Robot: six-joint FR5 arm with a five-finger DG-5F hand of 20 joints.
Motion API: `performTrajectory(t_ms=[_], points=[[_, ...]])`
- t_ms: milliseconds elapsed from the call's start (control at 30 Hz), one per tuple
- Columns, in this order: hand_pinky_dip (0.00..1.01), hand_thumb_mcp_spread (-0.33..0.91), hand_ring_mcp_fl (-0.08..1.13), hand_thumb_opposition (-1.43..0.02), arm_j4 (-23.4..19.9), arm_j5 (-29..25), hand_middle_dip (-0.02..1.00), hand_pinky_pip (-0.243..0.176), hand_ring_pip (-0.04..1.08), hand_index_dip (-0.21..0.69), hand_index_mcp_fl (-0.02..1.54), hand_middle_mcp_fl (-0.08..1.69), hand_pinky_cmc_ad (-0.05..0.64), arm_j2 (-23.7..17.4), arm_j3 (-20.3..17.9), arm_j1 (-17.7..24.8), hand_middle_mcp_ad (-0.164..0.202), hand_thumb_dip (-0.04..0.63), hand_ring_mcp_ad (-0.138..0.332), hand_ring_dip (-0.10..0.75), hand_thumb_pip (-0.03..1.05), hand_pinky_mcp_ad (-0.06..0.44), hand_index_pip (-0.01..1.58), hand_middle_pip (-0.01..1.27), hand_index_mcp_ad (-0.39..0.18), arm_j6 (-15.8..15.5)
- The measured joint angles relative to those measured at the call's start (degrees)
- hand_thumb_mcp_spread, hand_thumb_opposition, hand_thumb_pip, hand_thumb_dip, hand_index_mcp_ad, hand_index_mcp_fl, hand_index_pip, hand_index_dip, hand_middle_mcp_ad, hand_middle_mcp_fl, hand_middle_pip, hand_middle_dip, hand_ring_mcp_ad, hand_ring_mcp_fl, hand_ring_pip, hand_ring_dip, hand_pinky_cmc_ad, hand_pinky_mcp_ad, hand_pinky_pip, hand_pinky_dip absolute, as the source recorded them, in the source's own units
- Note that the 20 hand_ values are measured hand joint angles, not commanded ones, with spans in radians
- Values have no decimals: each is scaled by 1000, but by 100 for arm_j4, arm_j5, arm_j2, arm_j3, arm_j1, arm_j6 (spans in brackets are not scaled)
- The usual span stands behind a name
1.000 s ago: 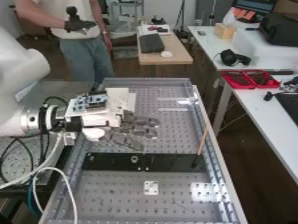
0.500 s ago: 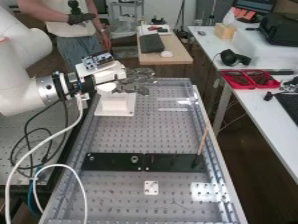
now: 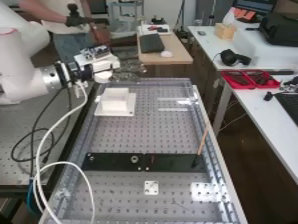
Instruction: Grab the larger nut and place it in the white container
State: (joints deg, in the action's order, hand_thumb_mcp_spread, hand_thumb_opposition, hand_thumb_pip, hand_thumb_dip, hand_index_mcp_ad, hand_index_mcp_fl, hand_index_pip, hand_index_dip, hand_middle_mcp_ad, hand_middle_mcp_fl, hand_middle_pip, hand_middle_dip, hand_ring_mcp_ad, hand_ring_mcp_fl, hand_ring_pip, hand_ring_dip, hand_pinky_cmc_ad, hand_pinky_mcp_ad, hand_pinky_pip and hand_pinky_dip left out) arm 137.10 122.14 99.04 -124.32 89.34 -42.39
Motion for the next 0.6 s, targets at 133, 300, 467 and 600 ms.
performTrajectory(t_ms=[133,300,467,600], points=[[653,318,2,-869,69,-456,187,-94,173,63,333,-12,346,22,-133,308,68,204,138,138,719,291,1522,120,-126,-83],[651,318,2,-869,53,-1007,187,-94,173,63,333,-12,346,75,-286,609,68,204,136,136,719,291,1522,120,-126,-89],[656,318,2,-869,39,-1362,188,-94,173,63,333,-12,346,180,-416,843,63,204,136,138,719,295,1522,120,-126,-84],[646,318,2,-869,109,-1534,188,-94,171,63,333,-12,346,285,-446,906,68,204,136,136,719,295,1522,120,-126,-97]])
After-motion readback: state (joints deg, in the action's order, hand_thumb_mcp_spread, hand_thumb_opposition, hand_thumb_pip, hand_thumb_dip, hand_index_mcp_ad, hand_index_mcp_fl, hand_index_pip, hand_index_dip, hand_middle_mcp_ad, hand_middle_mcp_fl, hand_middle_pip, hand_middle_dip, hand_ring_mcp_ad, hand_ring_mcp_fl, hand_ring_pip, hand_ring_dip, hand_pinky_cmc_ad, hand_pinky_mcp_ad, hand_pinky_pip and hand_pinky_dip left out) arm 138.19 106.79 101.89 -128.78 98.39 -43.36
